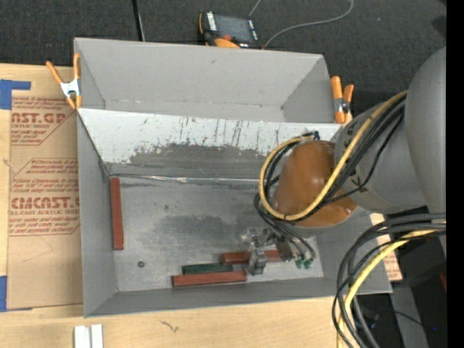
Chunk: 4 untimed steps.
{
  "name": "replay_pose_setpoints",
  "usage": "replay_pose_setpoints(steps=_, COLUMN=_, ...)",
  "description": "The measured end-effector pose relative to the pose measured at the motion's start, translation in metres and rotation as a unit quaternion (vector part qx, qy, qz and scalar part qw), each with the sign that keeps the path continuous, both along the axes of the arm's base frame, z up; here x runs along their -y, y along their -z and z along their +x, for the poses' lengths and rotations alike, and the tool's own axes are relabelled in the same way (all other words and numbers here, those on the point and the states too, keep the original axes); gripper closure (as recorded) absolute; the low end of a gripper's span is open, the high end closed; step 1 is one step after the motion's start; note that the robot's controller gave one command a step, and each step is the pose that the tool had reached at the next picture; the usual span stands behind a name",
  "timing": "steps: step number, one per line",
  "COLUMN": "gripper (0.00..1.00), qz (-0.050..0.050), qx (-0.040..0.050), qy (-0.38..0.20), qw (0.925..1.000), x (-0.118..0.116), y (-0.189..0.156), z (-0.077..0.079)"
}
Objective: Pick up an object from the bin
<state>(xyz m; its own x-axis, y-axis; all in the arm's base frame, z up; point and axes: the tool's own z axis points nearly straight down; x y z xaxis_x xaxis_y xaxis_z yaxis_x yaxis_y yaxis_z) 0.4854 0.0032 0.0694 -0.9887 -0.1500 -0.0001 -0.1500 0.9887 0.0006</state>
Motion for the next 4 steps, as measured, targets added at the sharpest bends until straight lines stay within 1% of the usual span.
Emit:
replay_pose_setpoints(steps=1, gripper=1.00, qz=0.000, qx=0.0041, qy=-0.022, qw=0.9997, x=-0.006, y=-0.171, z=0.005)
replay_pose_setpoints(steps=2, gripper=0.00, qz=0.000, qx=0.0009, qy=-0.022, qw=0.9998, x=-0.006, y=-0.167, z=0.005)
replay_pose_setpoints(steps=3, gripper=0.00, qz=0.001, qx=0.0027, qy=-0.056, qw=0.9984, x=-0.001, y=-0.003, z=0.000)
replay_pose_setpoints(steps=4, gripper=0.00, qz=0.001, qx=0.0060, qy=-0.061, qw=0.9981, x=-0.052, y=-0.002, z=-0.001)
